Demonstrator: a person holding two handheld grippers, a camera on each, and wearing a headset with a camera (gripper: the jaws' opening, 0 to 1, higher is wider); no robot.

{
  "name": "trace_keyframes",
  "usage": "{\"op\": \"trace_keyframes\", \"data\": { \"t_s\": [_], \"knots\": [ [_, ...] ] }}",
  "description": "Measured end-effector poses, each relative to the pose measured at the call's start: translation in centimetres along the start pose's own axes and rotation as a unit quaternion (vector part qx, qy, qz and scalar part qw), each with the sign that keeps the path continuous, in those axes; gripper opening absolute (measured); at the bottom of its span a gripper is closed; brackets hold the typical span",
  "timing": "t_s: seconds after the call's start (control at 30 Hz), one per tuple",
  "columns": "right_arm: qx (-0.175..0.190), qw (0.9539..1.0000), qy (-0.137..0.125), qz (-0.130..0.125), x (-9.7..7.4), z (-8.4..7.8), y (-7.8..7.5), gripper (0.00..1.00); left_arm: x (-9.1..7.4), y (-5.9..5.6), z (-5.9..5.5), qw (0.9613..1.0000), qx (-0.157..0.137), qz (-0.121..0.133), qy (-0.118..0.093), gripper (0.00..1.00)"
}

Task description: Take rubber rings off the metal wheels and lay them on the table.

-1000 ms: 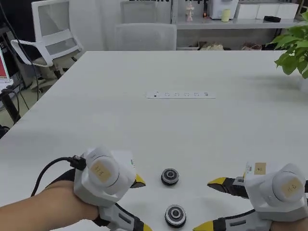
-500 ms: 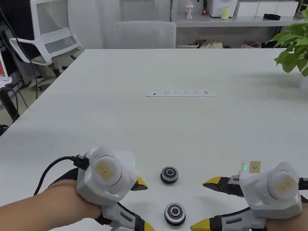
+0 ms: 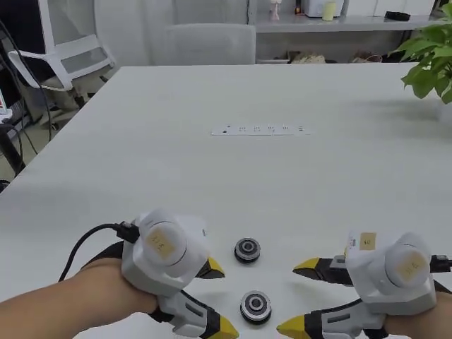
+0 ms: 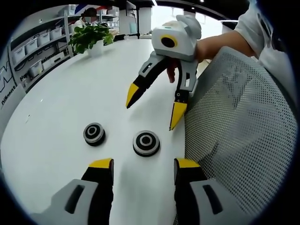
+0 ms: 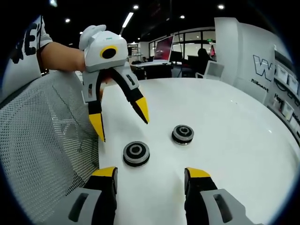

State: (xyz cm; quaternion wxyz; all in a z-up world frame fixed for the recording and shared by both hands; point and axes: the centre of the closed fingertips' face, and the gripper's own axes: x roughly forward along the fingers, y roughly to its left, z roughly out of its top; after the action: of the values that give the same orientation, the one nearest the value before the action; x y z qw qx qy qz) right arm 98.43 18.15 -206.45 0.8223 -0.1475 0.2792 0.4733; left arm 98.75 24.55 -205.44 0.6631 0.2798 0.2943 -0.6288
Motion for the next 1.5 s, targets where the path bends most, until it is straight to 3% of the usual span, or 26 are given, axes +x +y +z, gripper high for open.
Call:
{"op": "trace_keyframes", "data": {
  "t_s": [0.63,0.77,1.03,1.5],
  "knots": [
    [0.010,0.9999,-0.013,0.000,0.1,0.5,-0.1,0.55,0.8,-0.2,1.5,0.9997,-0.009,-0.013,-0.021,0.36],
    [0.037,0.9985,-0.039,-0.001,0.0,1.4,-0.4,0.55,0.9,-0.3,1.7,0.9996,-0.007,-0.017,-0.023,0.33],
    [0.024,0.9995,-0.021,0.001,0.1,0.6,0.0,0.55,1.2,-0.4,2.1,0.9994,-0.005,-0.022,-0.027,0.28],
    [0.017,0.9997,-0.015,0.004,0.3,0.4,0.2,0.55,2.1,-0.7,2.5,0.9991,-0.001,-0.028,-0.033,0.16]
  ]
}}
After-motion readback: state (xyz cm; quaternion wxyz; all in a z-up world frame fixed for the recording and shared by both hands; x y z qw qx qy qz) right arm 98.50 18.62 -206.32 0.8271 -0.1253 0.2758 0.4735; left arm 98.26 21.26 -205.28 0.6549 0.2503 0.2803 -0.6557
